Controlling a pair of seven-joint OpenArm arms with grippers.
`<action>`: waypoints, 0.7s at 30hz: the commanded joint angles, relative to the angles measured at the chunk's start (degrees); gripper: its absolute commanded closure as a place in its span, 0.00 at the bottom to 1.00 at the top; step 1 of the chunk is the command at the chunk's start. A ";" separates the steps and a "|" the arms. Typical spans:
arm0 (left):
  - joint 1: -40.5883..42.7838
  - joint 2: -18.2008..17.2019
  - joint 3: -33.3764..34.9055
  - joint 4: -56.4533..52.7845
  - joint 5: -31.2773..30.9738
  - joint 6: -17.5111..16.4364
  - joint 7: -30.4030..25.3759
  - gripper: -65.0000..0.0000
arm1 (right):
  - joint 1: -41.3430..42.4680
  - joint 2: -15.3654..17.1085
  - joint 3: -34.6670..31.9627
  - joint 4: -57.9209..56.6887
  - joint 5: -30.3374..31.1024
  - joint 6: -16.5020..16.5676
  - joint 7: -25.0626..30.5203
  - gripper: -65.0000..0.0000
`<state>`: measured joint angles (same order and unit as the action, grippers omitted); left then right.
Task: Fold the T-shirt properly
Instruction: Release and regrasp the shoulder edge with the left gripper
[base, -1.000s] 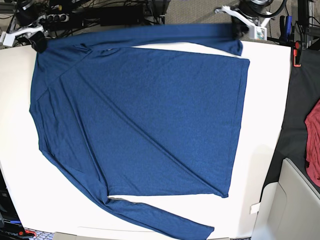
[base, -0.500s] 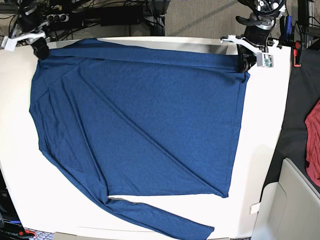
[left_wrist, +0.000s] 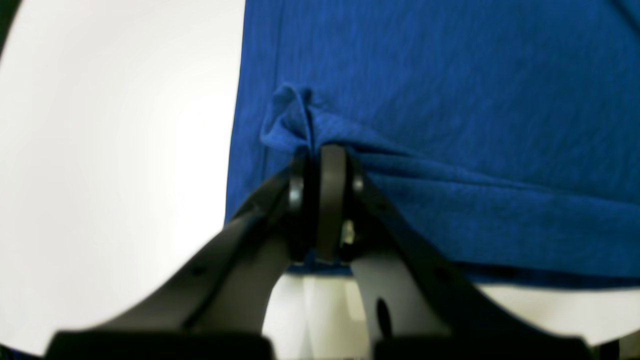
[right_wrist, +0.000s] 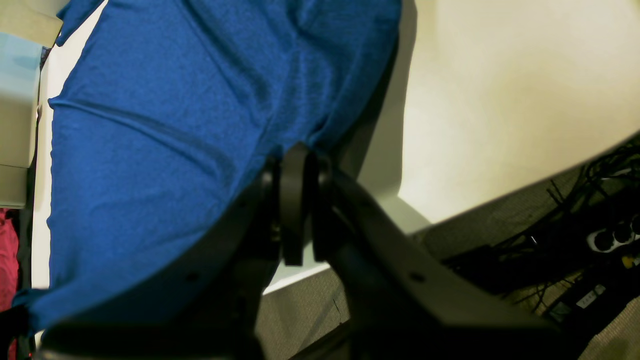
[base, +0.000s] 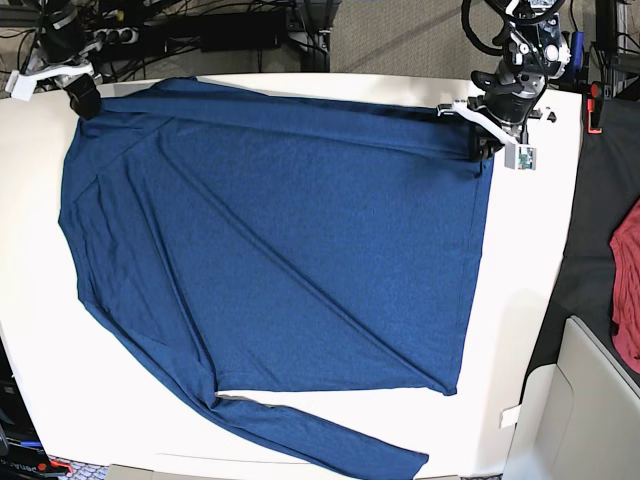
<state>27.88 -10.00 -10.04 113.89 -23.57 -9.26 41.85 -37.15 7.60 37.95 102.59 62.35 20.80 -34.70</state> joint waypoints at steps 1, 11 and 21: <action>0.21 -0.51 -0.55 0.88 0.06 0.16 -1.63 0.95 | -0.35 0.71 0.51 0.84 0.82 0.52 1.42 0.99; 1.70 -0.68 -0.55 -1.40 0.06 0.42 -1.71 0.77 | -0.35 0.62 0.51 0.84 0.82 0.52 1.42 0.99; 5.66 -0.42 -3.01 -0.52 -0.03 0.42 -1.63 0.68 | -0.35 0.62 0.51 0.84 0.82 0.52 1.42 0.99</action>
<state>33.43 -10.00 -12.53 112.18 -23.70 -8.95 40.97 -37.12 7.57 37.95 102.59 62.35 20.60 -34.50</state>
